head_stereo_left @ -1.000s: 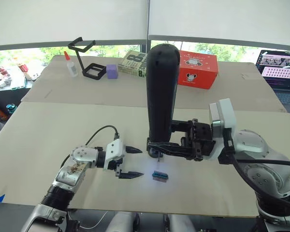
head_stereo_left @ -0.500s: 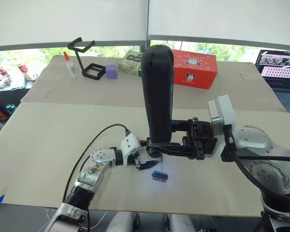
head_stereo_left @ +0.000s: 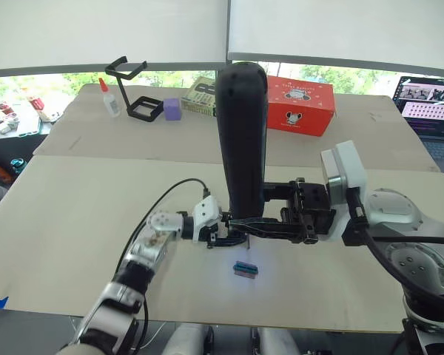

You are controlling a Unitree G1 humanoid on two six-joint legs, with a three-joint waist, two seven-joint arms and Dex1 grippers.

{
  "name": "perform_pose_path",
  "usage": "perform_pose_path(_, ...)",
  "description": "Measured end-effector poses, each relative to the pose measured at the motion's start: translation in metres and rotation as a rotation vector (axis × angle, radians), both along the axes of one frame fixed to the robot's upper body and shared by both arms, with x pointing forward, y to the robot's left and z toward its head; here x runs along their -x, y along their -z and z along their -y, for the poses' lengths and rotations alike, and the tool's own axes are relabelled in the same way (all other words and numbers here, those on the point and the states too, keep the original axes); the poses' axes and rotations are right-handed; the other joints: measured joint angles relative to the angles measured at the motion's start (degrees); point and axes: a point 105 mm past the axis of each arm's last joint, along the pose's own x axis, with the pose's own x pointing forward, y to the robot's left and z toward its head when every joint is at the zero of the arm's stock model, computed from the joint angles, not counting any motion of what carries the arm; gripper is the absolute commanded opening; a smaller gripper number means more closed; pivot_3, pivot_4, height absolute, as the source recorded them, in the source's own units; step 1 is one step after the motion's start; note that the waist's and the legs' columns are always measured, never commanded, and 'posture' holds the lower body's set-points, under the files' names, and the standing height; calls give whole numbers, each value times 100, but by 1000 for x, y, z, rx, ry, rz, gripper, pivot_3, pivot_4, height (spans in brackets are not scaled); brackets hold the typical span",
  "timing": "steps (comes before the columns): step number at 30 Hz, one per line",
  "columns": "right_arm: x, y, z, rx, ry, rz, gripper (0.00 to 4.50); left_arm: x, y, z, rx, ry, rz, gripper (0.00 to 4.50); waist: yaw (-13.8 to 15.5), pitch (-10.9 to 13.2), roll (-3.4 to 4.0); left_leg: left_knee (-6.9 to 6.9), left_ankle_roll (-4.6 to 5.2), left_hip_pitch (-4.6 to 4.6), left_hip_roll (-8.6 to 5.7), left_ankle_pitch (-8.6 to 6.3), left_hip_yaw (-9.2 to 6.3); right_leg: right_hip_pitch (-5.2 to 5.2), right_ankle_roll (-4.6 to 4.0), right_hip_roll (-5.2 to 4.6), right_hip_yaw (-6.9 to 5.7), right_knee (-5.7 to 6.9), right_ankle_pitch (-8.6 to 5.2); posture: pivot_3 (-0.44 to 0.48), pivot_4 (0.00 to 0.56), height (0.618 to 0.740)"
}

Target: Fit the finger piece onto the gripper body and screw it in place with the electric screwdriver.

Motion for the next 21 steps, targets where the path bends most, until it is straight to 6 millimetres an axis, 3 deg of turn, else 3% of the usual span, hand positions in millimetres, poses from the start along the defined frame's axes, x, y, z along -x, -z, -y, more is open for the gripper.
perform_pose_path(5,1,-1,1,6,8,-8,1911,-13,-6,13,-38,82,40,2439,-31,4,-6,4,4,-10,-1,-2,0,-2,1,0,-7,3,0,0,150,740)
perform_pose_path(8,0,-1,2,16,15,-8,1911,-19,-2,8,-65,68,56,2439,-68,4,-6,1,4,-9,3,-2,2,-6,1,-4,-4,7,0,0,150,740)
perform_pose_path(9,0,-1,3,17,19,-8,1911,-20,-1,7,-65,62,62,3463,-66,4,-6,2,3,-9,7,-1,0,-5,1,-4,-6,6,0,0,150,740)
perform_pose_path(12,0,-1,2,16,24,-8,1911,-22,6,-5,-76,22,44,4500,-72,4,-6,3,3,-9,8,-1,1,-6,1,-4,-4,7,0,0,150,740)
perform_pose_path(16,0,-1,2,12,26,-11,1911,-14,8,-19,-34,-43,64,4500,-67,4,-6,2,3,-9,9,-1,-1,-5,1,-13,9,7,1,0,150,740)
perform_pose_path(21,-1,-3,1,2,24,-11,1911,-4,10,-21,6,-150,60,4500,-46,3,-6,3,3,-4,9,-1,-2,-3,1,-13,28,4,0,0,150,740)
